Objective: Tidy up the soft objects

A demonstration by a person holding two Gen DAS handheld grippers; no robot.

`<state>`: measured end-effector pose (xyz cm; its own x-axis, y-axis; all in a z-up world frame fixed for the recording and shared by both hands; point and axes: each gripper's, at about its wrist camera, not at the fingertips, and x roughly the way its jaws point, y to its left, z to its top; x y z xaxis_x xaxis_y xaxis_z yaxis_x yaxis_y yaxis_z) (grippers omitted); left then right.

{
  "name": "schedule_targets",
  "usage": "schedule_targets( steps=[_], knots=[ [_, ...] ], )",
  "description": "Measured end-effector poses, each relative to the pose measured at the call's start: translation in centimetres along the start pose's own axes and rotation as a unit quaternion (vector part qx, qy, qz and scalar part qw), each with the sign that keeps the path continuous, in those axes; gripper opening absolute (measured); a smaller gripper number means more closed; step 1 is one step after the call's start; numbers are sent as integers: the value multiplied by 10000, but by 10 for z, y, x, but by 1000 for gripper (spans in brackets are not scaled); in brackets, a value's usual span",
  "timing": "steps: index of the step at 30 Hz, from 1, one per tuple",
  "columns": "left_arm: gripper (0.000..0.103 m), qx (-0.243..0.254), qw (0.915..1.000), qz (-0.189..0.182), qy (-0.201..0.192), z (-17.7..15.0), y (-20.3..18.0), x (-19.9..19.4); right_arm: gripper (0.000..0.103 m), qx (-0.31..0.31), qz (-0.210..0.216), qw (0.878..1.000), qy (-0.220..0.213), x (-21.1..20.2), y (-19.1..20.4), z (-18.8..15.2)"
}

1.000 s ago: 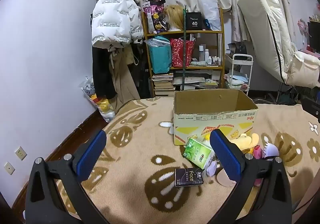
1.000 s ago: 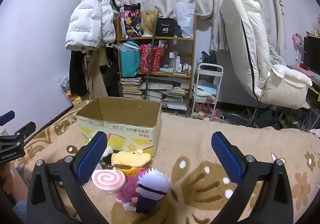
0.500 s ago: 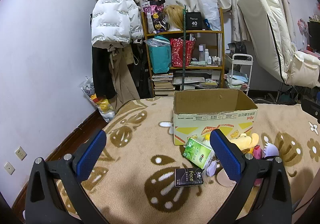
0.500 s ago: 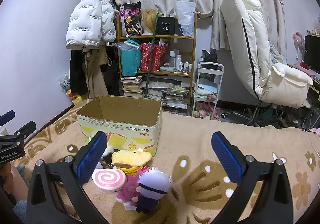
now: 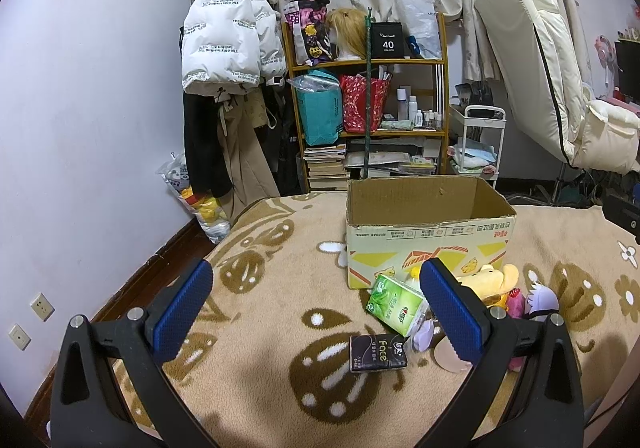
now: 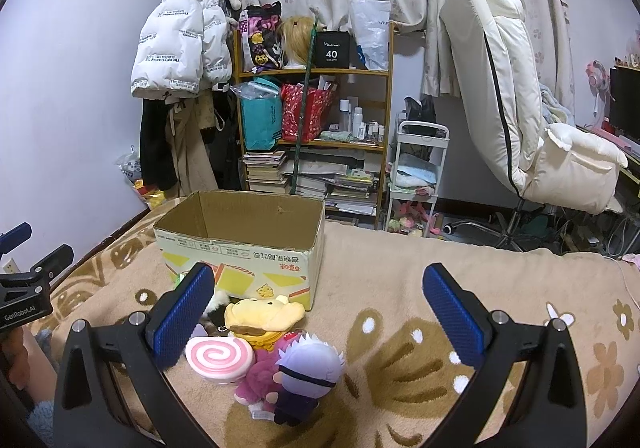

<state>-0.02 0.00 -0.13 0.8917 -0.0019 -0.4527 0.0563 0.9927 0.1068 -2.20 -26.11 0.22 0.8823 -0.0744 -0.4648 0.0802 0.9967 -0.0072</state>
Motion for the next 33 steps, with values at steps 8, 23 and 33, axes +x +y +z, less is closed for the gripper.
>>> schedule_targets(
  steps=[8,23,33],
  knots=[
    [102,-1,10000,-8,32,0,0,0,103,7,12,10000,-1,1,-1,0],
    [102,-24,10000,-12,55,-10,-8,8,103,16,9,10000,-9,0,-1,-1],
    [102,-27,10000,-23,91,-11,-3,11,103,25,9,10000,0,0,-1,-1]
  ],
)
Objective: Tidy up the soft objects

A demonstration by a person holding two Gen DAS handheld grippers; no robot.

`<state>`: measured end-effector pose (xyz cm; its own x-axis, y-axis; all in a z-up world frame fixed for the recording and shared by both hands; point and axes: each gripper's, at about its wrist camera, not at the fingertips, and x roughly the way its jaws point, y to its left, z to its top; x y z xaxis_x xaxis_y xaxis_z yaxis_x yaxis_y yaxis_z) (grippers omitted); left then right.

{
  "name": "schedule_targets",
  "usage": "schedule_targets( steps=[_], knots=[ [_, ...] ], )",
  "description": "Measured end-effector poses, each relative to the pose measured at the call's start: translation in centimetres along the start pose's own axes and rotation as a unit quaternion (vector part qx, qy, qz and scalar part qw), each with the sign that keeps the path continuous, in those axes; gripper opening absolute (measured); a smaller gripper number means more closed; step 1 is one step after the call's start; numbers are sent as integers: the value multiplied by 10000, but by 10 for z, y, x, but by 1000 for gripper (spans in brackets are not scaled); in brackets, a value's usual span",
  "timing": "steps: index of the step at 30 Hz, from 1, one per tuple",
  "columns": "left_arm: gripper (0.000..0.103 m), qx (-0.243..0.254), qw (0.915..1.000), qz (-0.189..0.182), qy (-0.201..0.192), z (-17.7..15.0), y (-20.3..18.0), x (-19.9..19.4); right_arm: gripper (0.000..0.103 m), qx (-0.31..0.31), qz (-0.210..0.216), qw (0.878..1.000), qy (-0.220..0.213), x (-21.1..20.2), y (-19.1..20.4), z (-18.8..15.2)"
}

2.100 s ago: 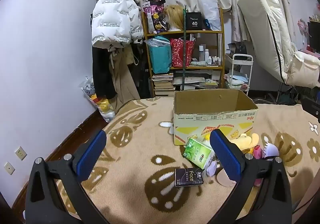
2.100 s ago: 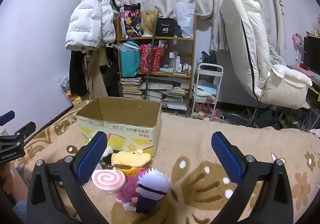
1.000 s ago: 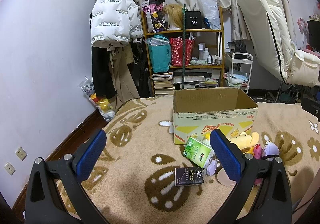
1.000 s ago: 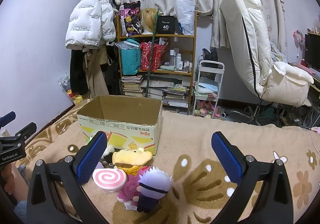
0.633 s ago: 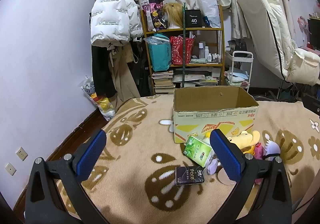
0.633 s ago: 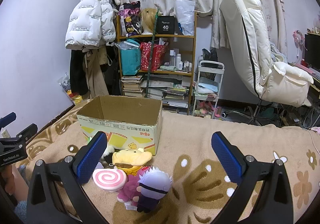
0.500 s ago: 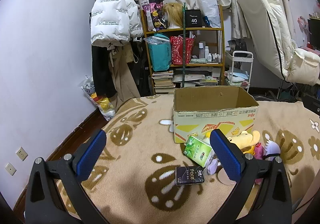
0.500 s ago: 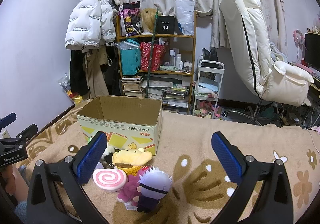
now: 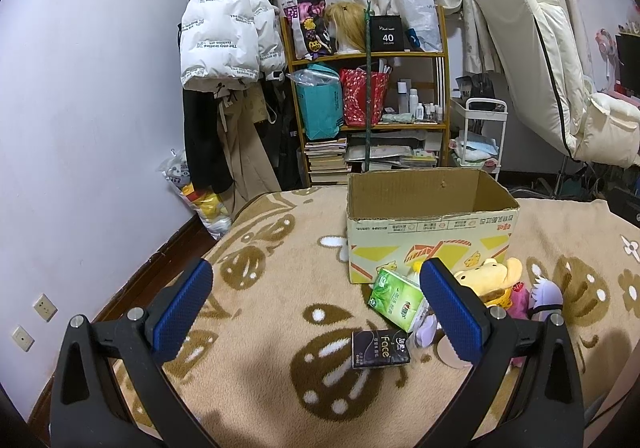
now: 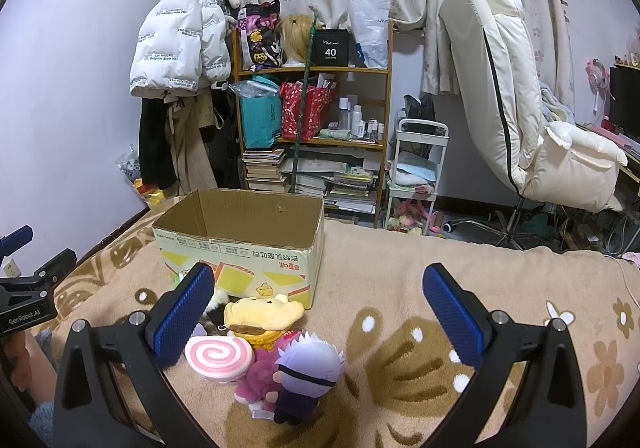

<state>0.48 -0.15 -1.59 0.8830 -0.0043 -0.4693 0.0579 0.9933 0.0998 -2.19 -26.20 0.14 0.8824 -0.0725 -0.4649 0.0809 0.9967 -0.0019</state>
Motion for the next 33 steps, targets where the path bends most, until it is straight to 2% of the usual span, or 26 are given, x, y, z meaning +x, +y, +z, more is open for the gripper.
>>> schedule_targets(
  steps=[8,12,17,19,21,25,26,29,33],
  knots=[
    [102,21,10000,-58,6,-3,2,5,103,-36,-69,9999,95,2,4,-10],
    [102,-98,9995,-156,269,-3,2,13,103,-23,-80,9995,318,6,7,-19],
    [102,-84,9979,-254,589,-1,-2,25,103,152,47,9965,819,23,0,-20],
    [102,-41,9975,-276,643,-1,-3,33,103,314,76,9935,1095,31,-5,-24],
    [102,-10,9955,-332,883,-2,-4,42,103,489,125,9900,1320,39,-13,-25],
    [102,-106,9941,-409,1003,-4,-7,64,103,897,241,9796,1782,52,-26,-32],
    [102,71,9930,-289,1147,-4,-6,68,103,971,275,9771,1872,56,-30,-31],
    [102,141,9900,-269,1377,-5,-8,81,103,1149,389,9686,2172,68,-36,-30],
    [102,372,9878,-239,1491,-6,-16,95,103,1249,573,9592,2469,81,-35,-35]
  ],
)
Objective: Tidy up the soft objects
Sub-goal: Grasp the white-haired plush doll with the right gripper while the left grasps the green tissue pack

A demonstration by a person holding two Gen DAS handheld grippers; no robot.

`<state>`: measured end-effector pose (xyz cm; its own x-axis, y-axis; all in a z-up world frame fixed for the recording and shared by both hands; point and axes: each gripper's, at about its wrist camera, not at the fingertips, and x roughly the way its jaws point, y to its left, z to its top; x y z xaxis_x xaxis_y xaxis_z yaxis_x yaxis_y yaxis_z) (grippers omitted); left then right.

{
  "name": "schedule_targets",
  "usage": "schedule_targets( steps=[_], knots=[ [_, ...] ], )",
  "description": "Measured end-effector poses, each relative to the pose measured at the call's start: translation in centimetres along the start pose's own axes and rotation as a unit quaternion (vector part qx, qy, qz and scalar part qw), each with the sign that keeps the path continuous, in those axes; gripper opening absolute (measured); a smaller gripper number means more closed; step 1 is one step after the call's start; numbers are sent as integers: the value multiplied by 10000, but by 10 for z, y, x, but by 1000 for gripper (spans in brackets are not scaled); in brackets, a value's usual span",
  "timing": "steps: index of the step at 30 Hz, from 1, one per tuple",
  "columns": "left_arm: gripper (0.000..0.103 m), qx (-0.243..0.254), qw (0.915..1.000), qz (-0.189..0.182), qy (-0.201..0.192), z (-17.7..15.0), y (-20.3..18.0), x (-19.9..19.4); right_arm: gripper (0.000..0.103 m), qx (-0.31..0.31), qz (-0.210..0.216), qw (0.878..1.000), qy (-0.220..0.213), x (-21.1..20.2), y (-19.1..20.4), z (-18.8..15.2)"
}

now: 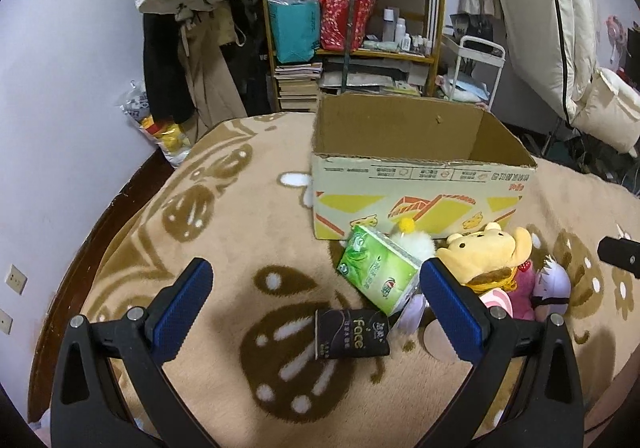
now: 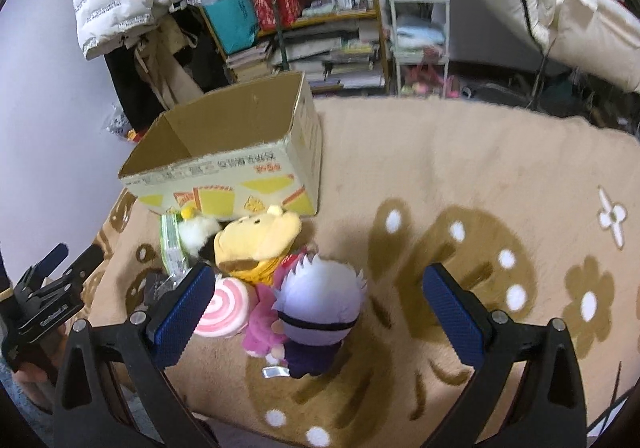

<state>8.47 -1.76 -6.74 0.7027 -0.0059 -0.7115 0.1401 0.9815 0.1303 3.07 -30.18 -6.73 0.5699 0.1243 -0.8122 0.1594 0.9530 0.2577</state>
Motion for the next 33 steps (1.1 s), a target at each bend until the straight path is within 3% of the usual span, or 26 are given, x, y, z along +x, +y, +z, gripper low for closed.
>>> schedule_targets(
  steps=[6,10,21,23,28,33],
  knots=[
    [102,201,9996,-63,190,4,-14,20,98,72,150,9986,502,25,2,3],
    [102,222,9991,-158,334,7,-22,34,83,84,178,9962,847,41,2,2],
    [102,394,9957,-457,708,7,-52,76,79,210,169,9877,1540,77,-5,-3],
    [102,449,9950,-397,802,5,-55,84,67,252,158,9858,1650,85,-6,-3],
    [102,310,9934,-449,1006,4,-55,95,67,299,88,9840,1752,97,-8,0],
    [92,135,9932,-517,1037,3,-51,98,67,425,150,9822,1823,106,-13,2]
  ],
)
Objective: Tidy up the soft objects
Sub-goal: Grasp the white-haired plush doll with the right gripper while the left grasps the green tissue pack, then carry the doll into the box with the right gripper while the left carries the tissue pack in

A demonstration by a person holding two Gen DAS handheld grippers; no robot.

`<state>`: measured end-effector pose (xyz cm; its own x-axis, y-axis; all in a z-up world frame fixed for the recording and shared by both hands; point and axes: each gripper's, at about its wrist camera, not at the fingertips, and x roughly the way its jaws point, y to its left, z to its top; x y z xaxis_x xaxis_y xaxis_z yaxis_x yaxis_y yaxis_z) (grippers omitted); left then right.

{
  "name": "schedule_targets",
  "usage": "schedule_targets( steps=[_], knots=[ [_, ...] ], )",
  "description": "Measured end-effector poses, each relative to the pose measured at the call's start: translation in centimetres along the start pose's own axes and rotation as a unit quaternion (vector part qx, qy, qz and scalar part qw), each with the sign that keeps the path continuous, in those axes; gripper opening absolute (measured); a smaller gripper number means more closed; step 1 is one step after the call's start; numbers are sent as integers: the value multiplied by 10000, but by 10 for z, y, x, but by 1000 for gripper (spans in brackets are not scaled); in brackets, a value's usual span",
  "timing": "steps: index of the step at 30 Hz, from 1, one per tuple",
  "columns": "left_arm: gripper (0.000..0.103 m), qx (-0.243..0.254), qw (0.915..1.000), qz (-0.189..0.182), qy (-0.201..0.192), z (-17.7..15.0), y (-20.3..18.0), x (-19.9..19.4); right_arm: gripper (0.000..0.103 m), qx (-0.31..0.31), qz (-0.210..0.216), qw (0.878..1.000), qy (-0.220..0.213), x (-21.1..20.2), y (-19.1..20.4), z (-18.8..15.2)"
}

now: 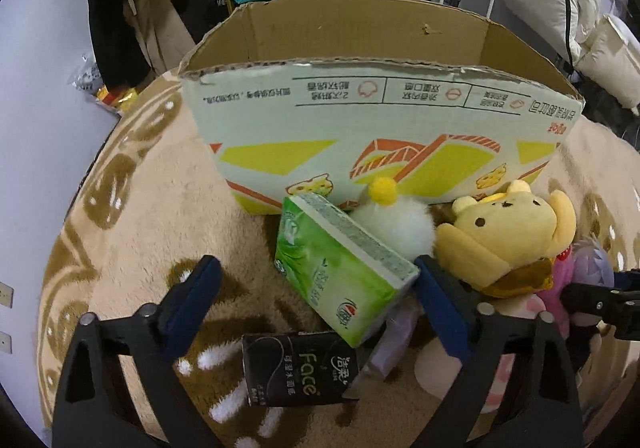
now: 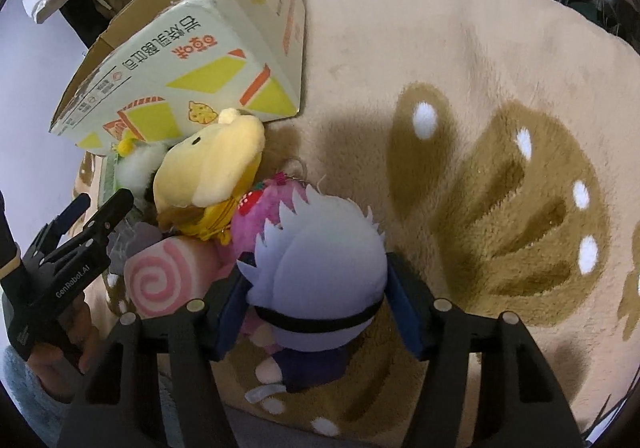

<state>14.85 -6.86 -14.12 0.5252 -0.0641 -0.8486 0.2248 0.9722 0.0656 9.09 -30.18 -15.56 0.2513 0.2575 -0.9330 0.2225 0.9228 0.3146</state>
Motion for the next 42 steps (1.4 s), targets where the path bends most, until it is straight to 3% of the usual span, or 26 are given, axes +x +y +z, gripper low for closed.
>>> schedule_targets(
  steps=[7,9,18,22,31,42],
  knots=[
    [76,-91,9998,-157,54,-4,2,-4,62,64,45,10000,-27,-2,-6,4],
    [64,-133,9997,-210,63,-6,2,-6,61,70,71,9999,-49,-4,-9,5],
    [35,-214,9990,-394,4,-11,3,-17,59,-177,-227,9985,-476,-20,2,8],
    [32,-270,9987,-414,-83,-14,6,-25,59,-252,-273,9956,-865,-34,6,15],
    [30,-121,9964,-443,-717,-26,6,-74,59,-585,-191,9826,-1752,-63,32,-18],
    [30,138,9802,-404,-1934,-35,3,-147,59,-1113,-264,9458,-3041,-112,61,-45]
  ],
)
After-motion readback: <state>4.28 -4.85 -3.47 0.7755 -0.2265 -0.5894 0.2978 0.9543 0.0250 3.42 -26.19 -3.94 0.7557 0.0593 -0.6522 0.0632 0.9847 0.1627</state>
